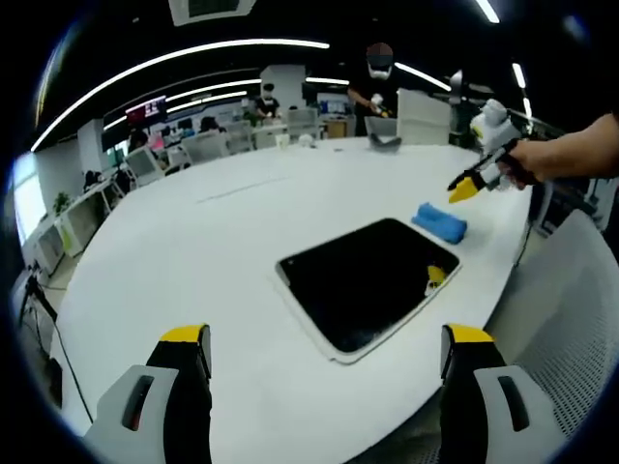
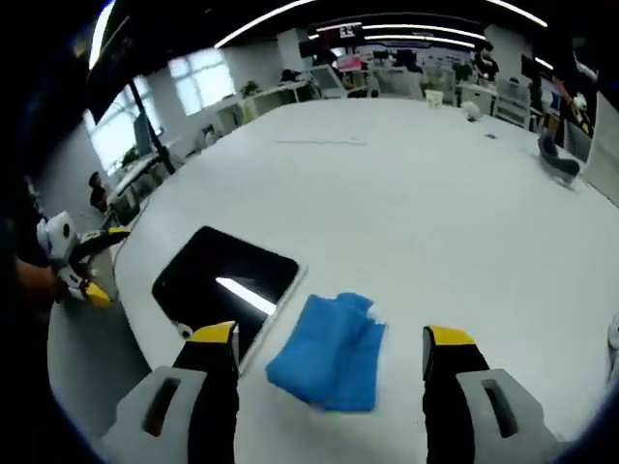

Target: Wipe the mirror surface with the cleaning cloth until all visible marks leave the cleaned area.

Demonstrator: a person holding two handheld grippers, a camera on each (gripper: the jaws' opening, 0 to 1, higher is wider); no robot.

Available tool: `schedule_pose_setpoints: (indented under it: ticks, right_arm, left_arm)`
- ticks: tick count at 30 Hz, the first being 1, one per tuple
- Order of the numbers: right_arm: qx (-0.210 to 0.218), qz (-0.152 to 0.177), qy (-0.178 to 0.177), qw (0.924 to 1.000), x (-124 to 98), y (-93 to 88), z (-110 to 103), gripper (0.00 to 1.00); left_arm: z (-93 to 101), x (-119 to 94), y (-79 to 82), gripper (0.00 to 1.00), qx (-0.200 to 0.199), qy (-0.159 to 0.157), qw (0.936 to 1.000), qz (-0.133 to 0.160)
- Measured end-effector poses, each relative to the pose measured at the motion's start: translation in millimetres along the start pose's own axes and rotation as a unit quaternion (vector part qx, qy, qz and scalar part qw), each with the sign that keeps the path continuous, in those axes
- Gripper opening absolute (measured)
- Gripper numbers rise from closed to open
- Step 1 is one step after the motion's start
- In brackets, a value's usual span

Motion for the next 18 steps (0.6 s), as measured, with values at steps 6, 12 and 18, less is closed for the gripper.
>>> schedule_pose_setpoints:
  ticks: [6,12,18]
  right_arm:
    - [-0.023,0.055,0.014,0.9981,-27.0,-13.9,-6.8,0.96]
    - [-0.027,0.086,0.019,0.9958,-42.1,-29.8,-16.5,1.0]
    - [-0.032,0.087,0.012,0.9956,-43.3,-49.4,-21.6,1.0]
  left_arm:
    - [-0.5,-2.7,3.6,0.99,-0.015,0.004,0.9998,0.014]
    - [6.1,-1.0,2.3,0.99,-0.017,-0.015,0.9997,0.009]
    - [0.9,-1.4,2.8,0.99,-0.004,-0.005,0.9999,0.011]
Point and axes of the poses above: the point that each gripper's makers call its tool centre point, and the gripper's own axes: x roughly forward along the fingers, z roughly to its right, y roughly out of its top, the point moved 4 cm from there along -x, roughly backward along the fingers, and after that the axes turned 3 degrees about z, right-handed, at the moved point
